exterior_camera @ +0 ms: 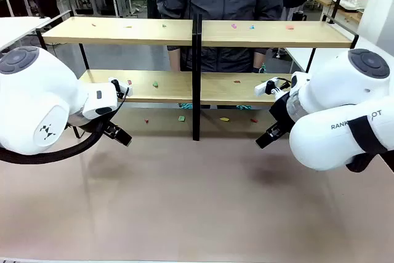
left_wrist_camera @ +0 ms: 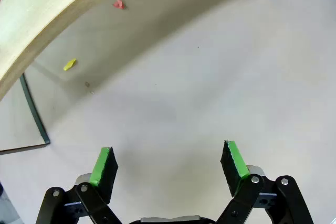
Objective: Clean the shelves.
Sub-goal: Pick up the Duster when the human hands it over.
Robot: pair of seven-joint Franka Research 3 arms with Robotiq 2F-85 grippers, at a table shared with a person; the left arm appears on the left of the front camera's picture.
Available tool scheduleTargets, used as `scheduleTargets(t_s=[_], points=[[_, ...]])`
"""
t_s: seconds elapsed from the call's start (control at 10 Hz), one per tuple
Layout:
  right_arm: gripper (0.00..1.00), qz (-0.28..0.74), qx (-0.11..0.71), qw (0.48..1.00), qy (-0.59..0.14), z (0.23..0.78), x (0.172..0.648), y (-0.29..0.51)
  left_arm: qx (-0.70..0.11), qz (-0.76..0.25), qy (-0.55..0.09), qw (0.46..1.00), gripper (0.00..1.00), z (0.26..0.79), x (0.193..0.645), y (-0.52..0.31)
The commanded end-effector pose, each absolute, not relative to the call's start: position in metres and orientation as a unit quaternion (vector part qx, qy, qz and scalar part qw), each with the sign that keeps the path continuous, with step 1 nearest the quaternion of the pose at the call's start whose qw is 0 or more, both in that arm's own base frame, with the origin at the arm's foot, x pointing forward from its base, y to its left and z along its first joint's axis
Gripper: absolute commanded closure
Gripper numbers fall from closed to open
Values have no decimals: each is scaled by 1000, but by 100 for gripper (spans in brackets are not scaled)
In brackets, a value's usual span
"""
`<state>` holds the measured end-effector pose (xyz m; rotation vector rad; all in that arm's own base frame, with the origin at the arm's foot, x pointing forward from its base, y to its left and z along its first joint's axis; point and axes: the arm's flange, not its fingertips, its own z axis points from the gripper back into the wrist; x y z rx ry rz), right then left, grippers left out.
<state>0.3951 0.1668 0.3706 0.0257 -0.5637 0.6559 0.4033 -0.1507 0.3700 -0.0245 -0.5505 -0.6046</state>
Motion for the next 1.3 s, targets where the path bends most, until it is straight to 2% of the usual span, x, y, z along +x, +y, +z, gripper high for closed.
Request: scheduleTargets(t_s=[0.0, 1.1, 1.2], points=[[0, 318, 12, 908, -273, 371, 395, 167, -12, -294, -268, 917, 0, 370, 403, -151], [0, 318, 12, 908, -273, 371, 395, 167, -12, -294, -268, 918, 0, 370, 403, -151], [0, 308, 31, 906, -289, 395, 379, 157, -18, -306, -299, 904, 0, 397, 380, -142]])
